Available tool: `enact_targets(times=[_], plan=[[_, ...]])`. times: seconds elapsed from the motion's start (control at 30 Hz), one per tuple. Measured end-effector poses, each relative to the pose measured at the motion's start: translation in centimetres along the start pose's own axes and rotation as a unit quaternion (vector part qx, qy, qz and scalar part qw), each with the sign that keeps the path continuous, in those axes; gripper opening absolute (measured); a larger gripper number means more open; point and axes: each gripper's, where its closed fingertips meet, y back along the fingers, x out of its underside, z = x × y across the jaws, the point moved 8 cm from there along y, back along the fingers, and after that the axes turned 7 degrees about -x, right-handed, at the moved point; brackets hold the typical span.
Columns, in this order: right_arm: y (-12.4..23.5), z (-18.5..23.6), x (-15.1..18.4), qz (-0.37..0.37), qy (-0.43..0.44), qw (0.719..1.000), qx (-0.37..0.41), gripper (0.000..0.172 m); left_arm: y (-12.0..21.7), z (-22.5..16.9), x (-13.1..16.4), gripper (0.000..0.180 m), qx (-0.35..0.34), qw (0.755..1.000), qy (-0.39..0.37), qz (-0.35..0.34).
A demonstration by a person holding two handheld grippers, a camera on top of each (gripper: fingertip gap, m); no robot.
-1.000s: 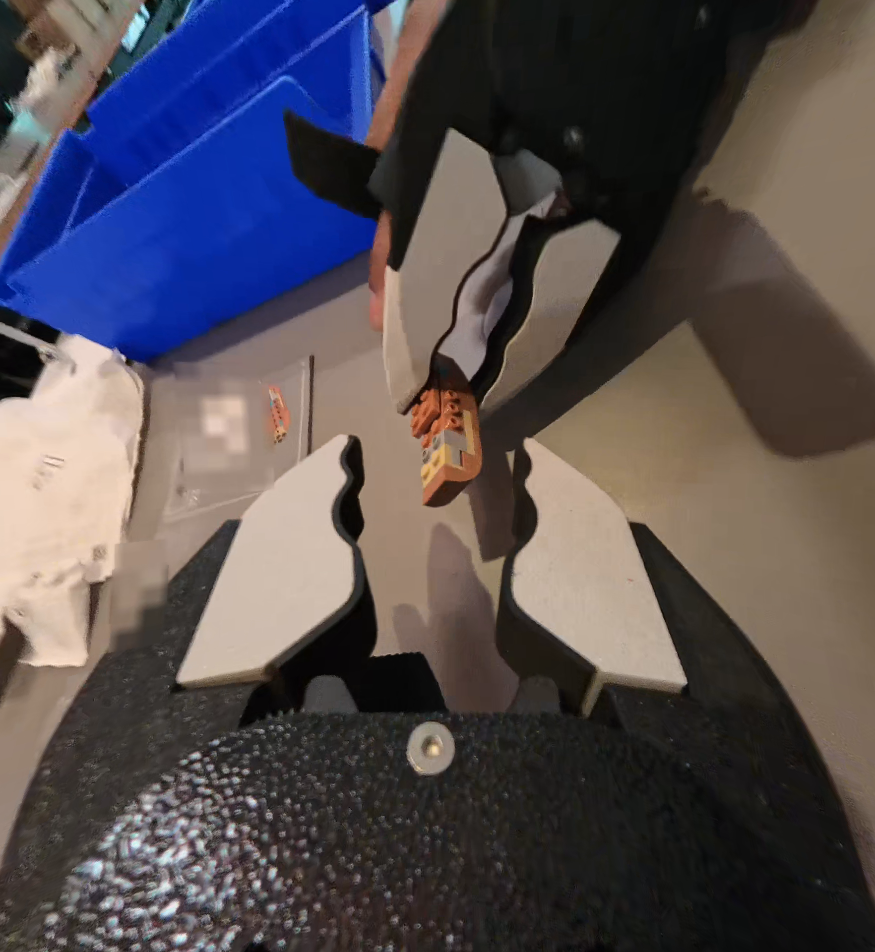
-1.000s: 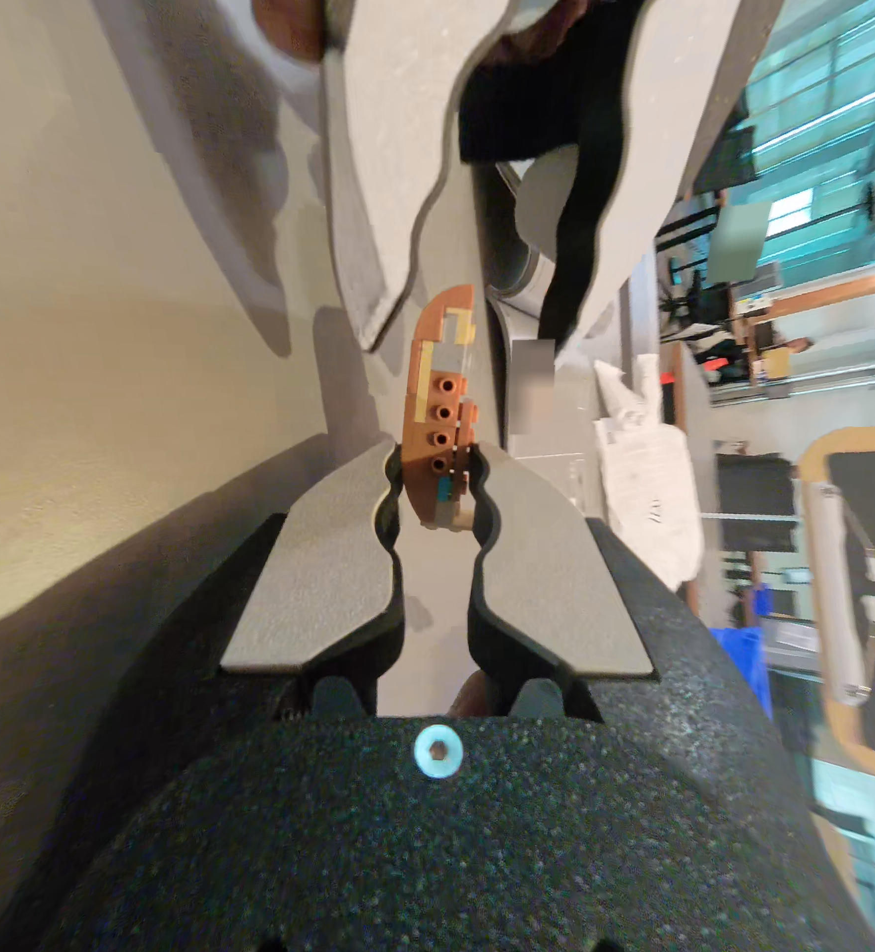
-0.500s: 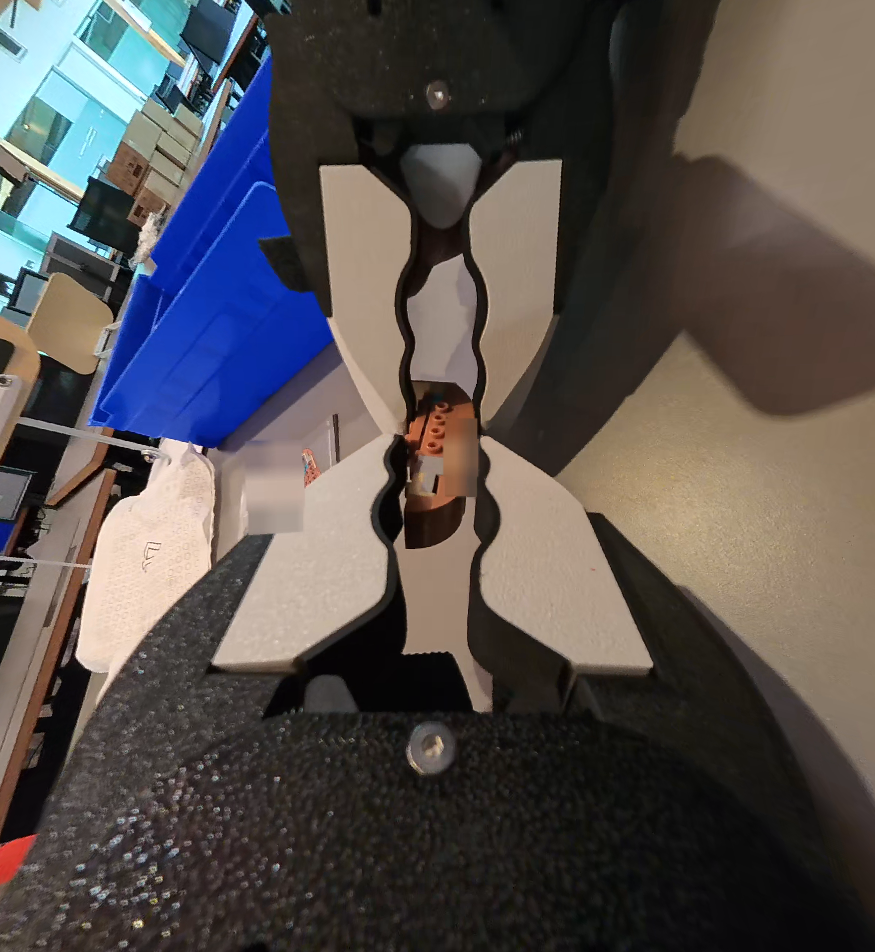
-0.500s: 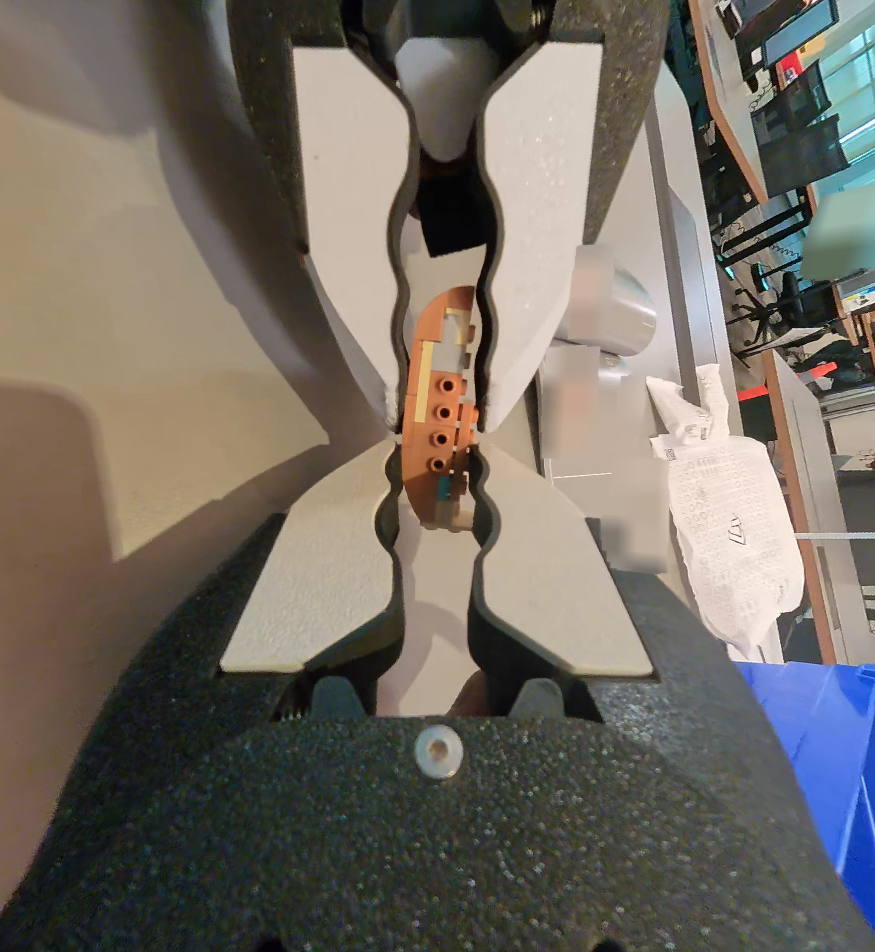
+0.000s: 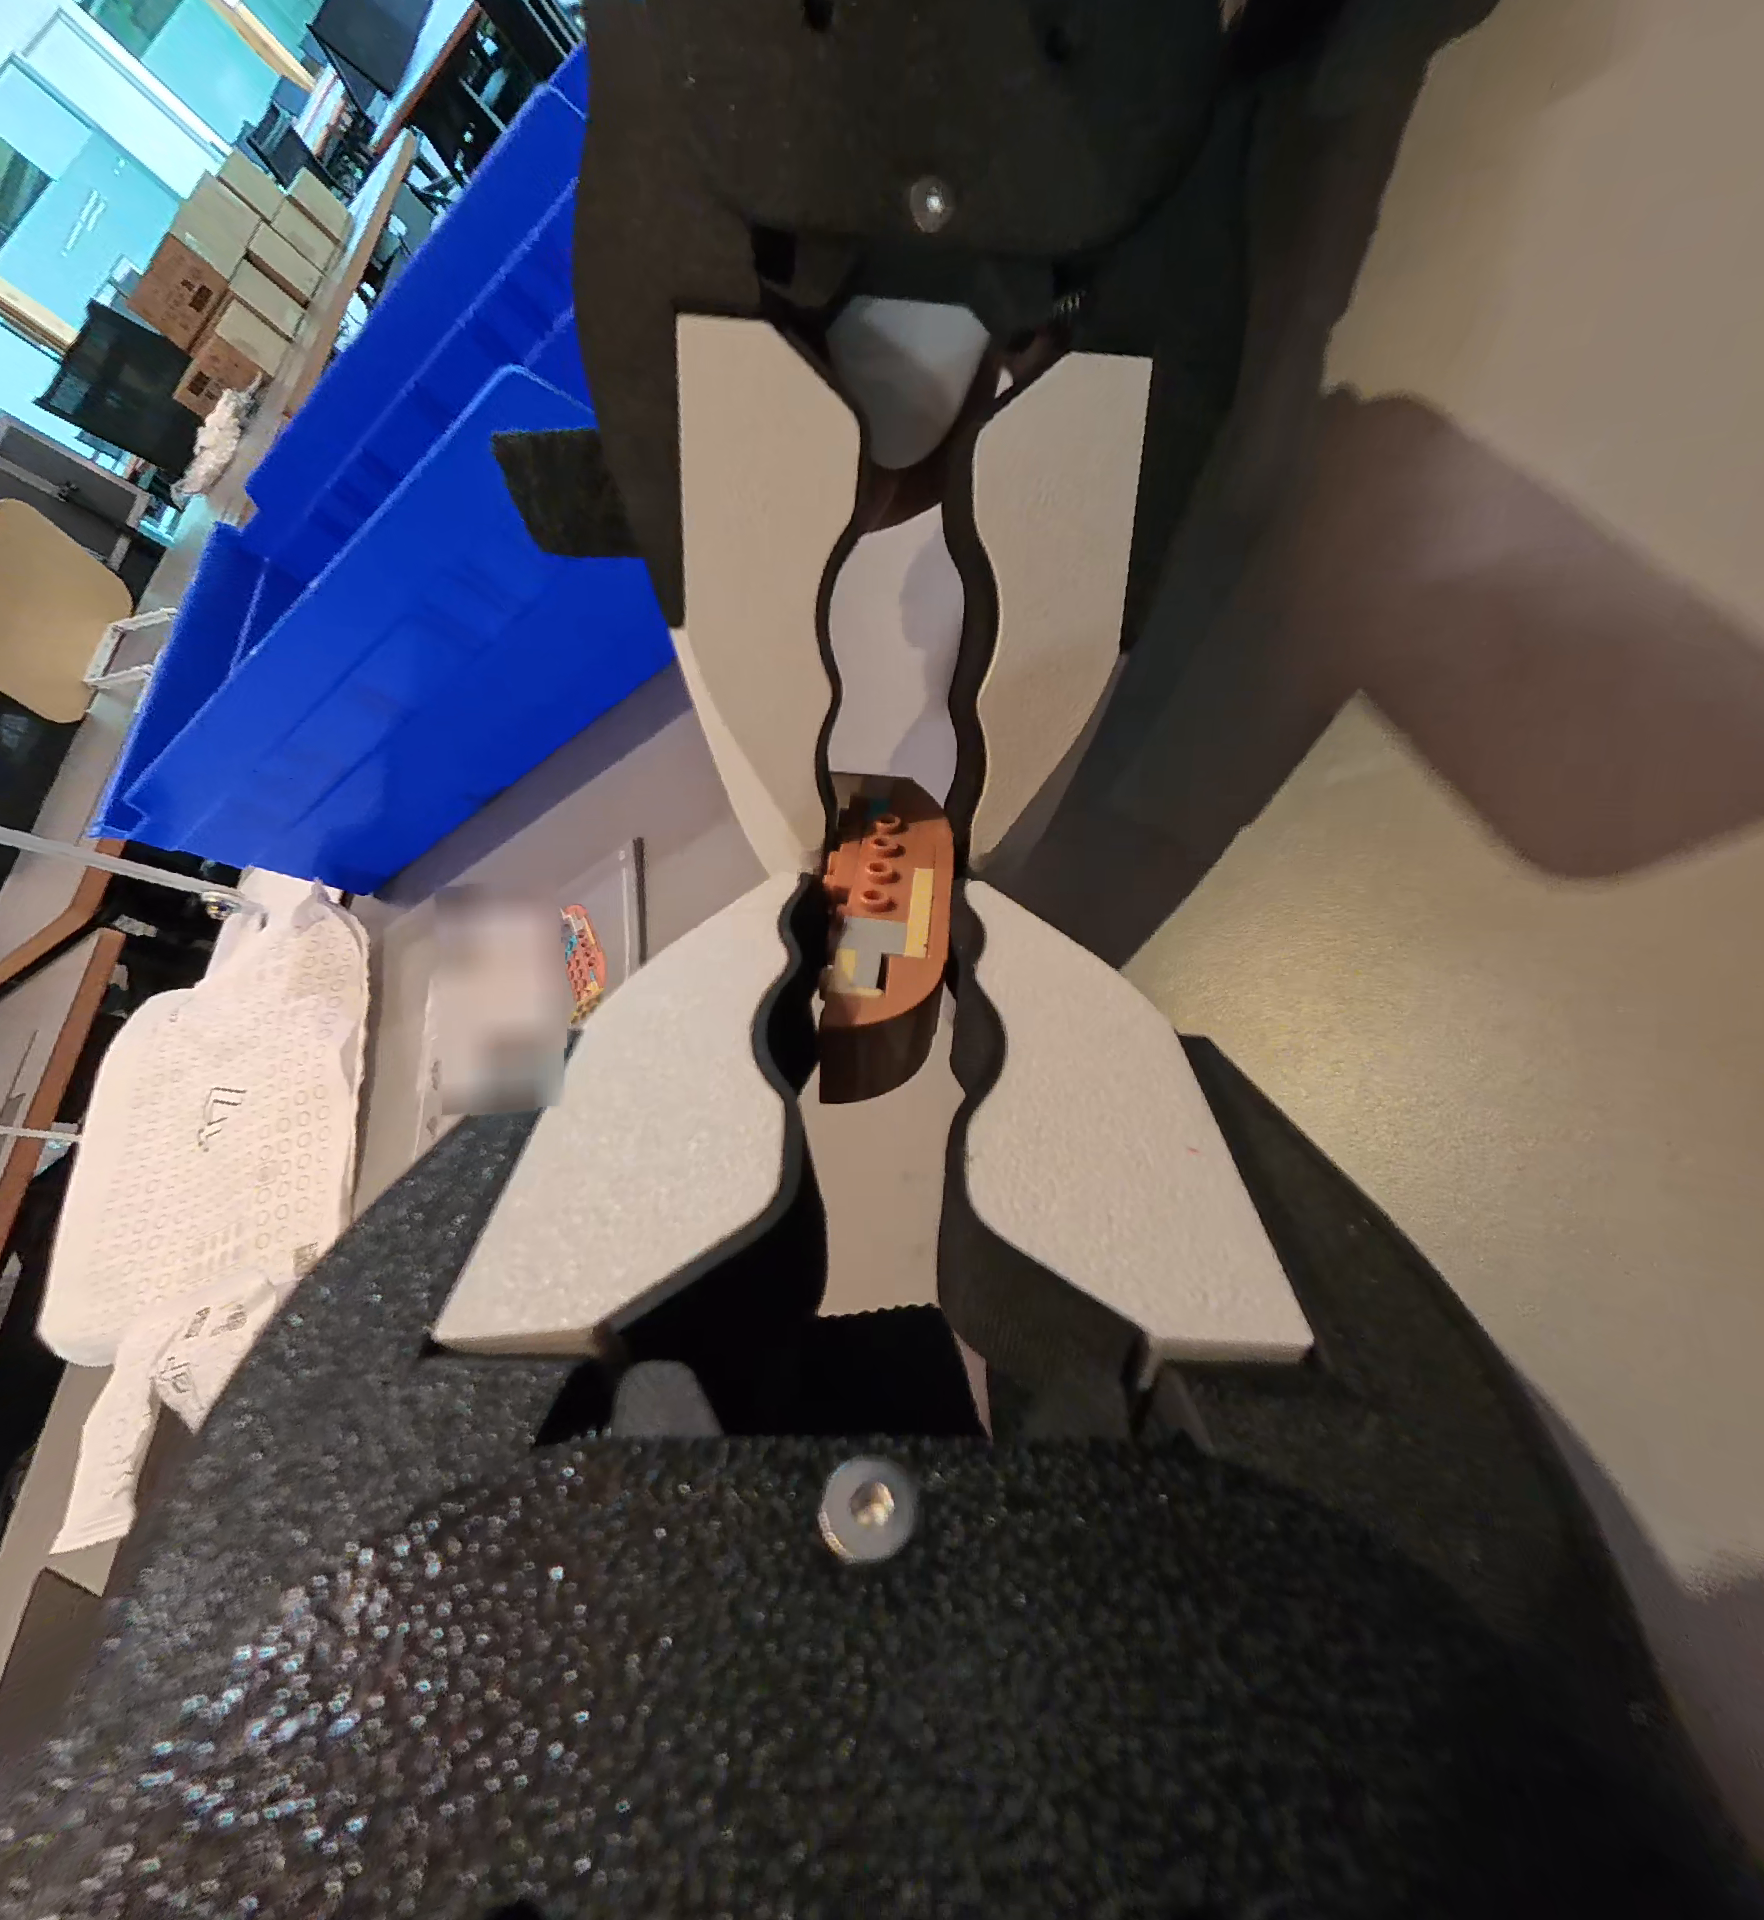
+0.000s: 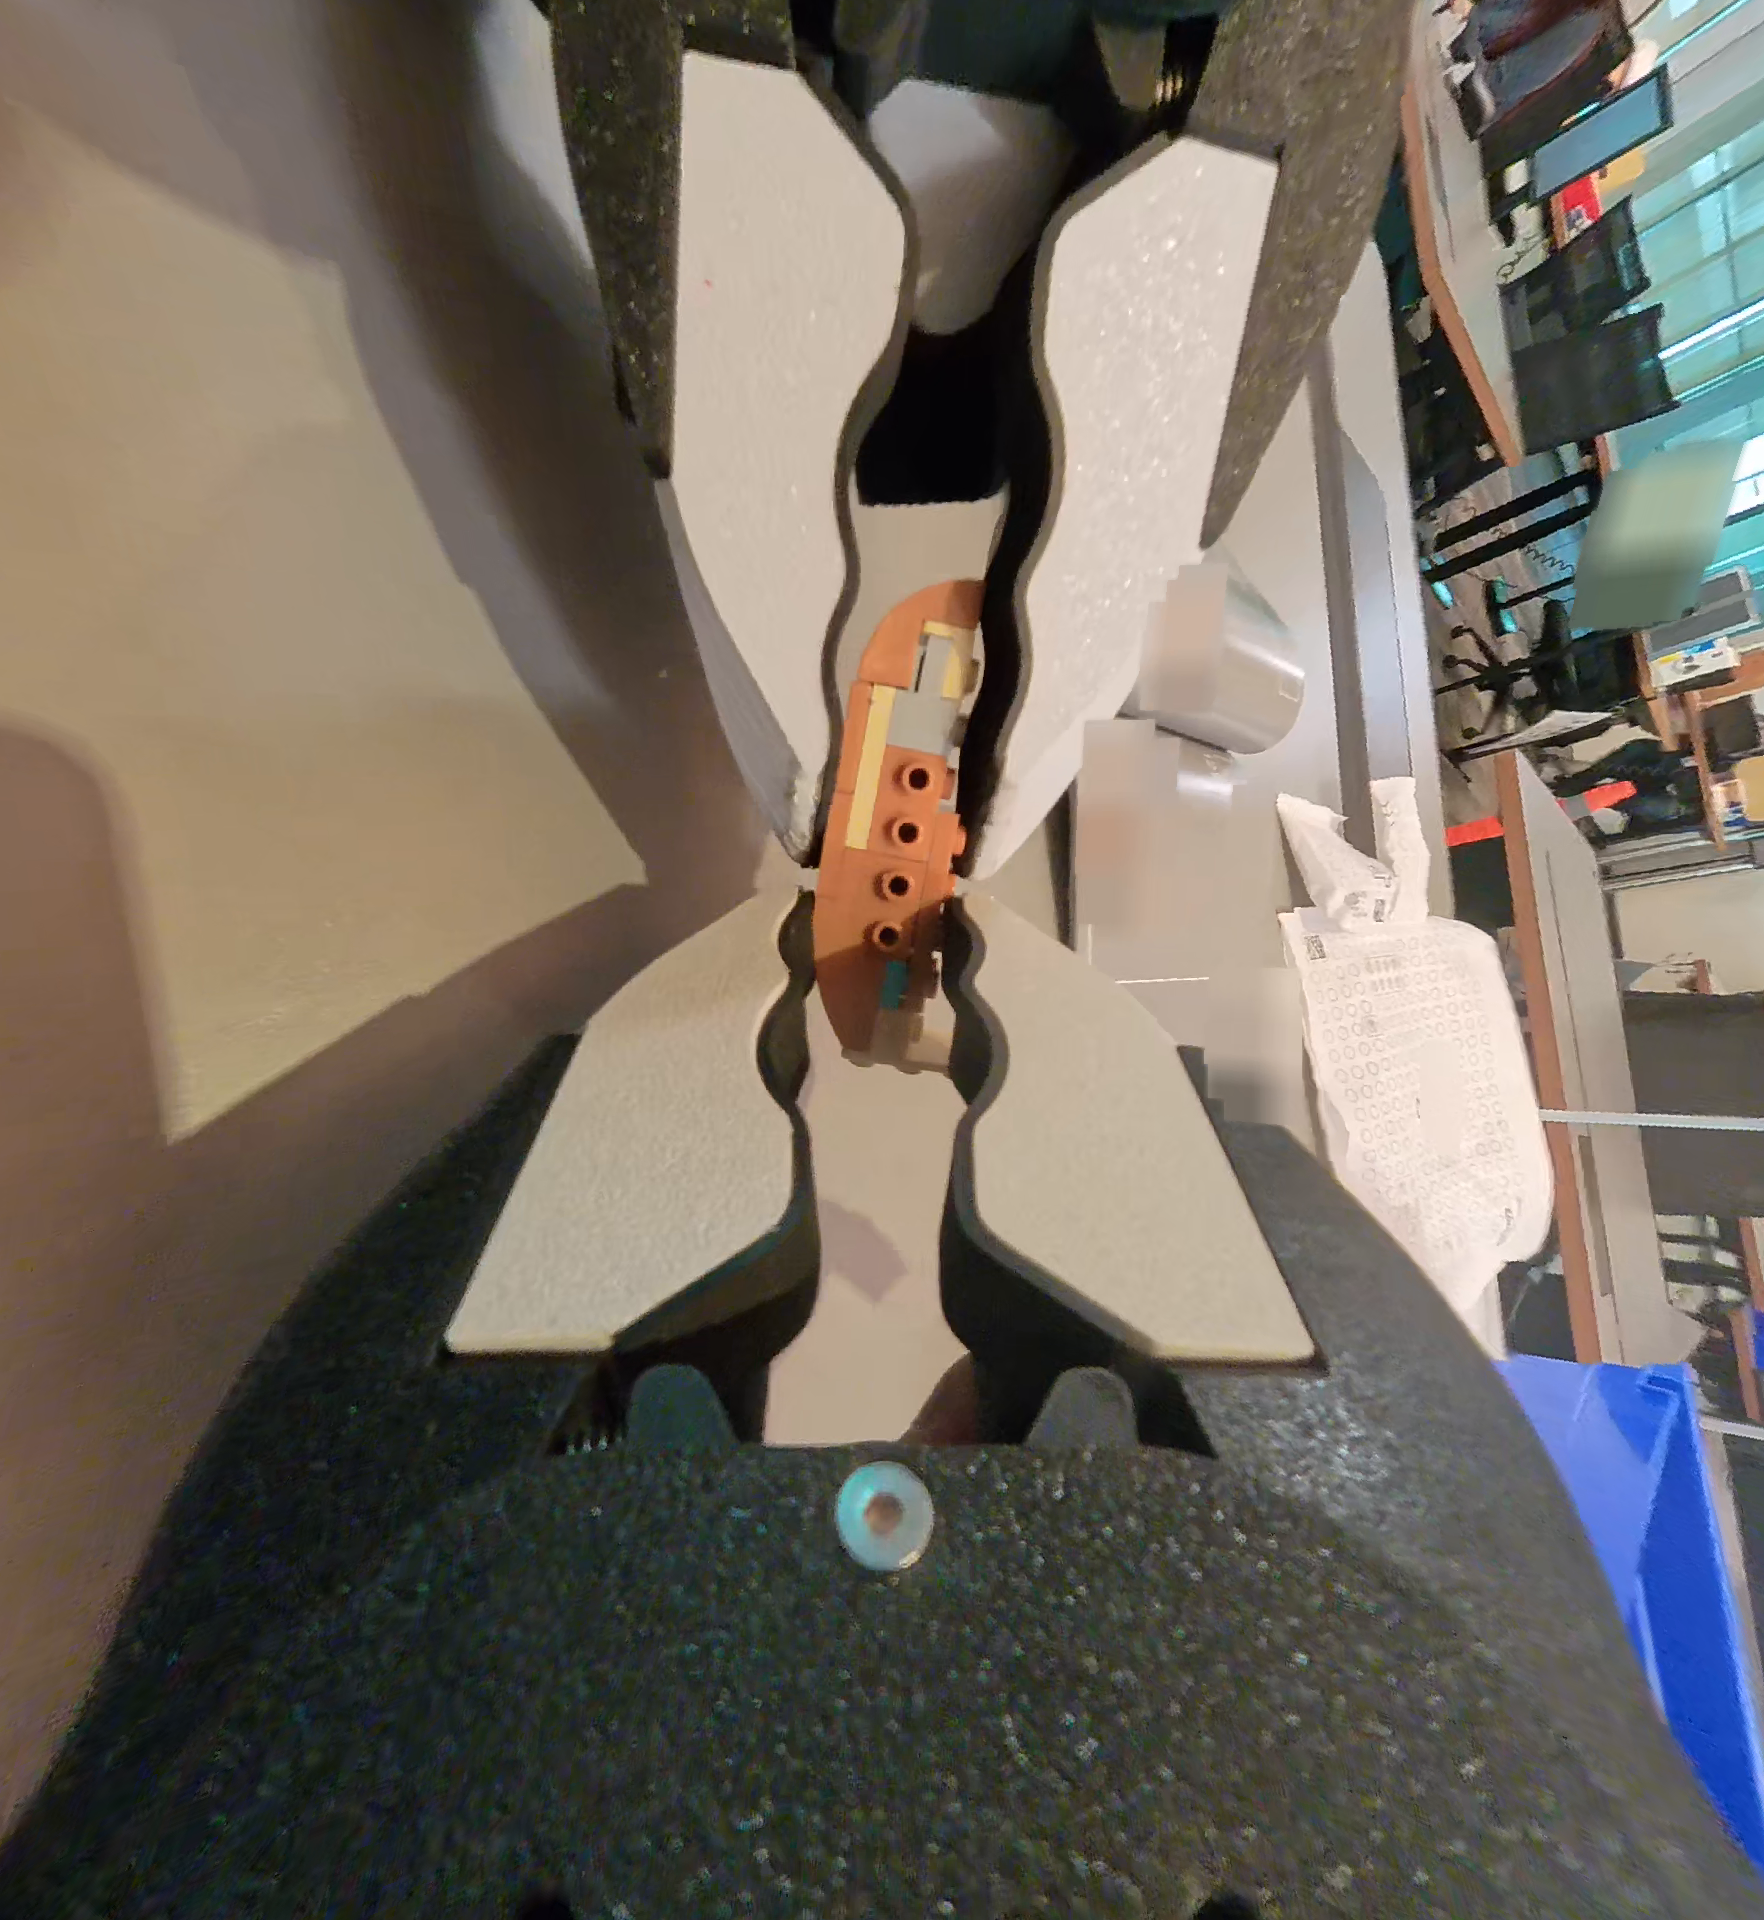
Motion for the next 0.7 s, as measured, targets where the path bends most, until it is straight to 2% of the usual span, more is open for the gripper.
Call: enact_targets(times=[0.07,0.13,0.17,0.2,0.27,0.53,0.6,0.7], plan=[[0.0,-0.3,0.2,0.011,0.007,1.0,0.023,0.023,-0.2,0.3,0.0,0.022,-0.019,1.0,0.007,0.001],[-0.3,-0.3,0.6,0.035,0.029,0.998,0.041,0.023,-0.5,0.4,0.1,0.024,-0.012,0.999,0.048,-0.001],[-0.5,-0.3,1.0,0.047,0.034,0.997,0.044,0.023,-0.4,0.6,0.1,0.032,-0.01,0.998,0.066,-0.006],[-0.5,-0.3,1.2,0.048,0.029,0.998,0.043,0.023,-0.3,0.8,0.2,0.039,-0.015,0.997,0.079,-0.013],[-0.3,-0.5,1.3,0.029,0.002,0.999,0.03,0.023,-0.1,1.1,0.4,0.04,-0.021,0.996,0.085,-0.017],[0.3,-0.6,0.7,-0.016,-0.008,1.0,0.005,0.023,-0.7,-0.1,0.4,0.033,-0.045,0.999,-0.027,-0.015],[0.4,-0.5,0.5,-0.021,-0.007,1.0,0.001,0.023,-0.6,-0.1,0.3,0.024,-0.055,0.997,-0.043,-0.026],[0.7,-0.7,0.3,-0.035,-0.004,0.999,0.004,0.024,-0.3,0.0,0.2,0.023,-0.052,0.997,-0.033,-0.042]])
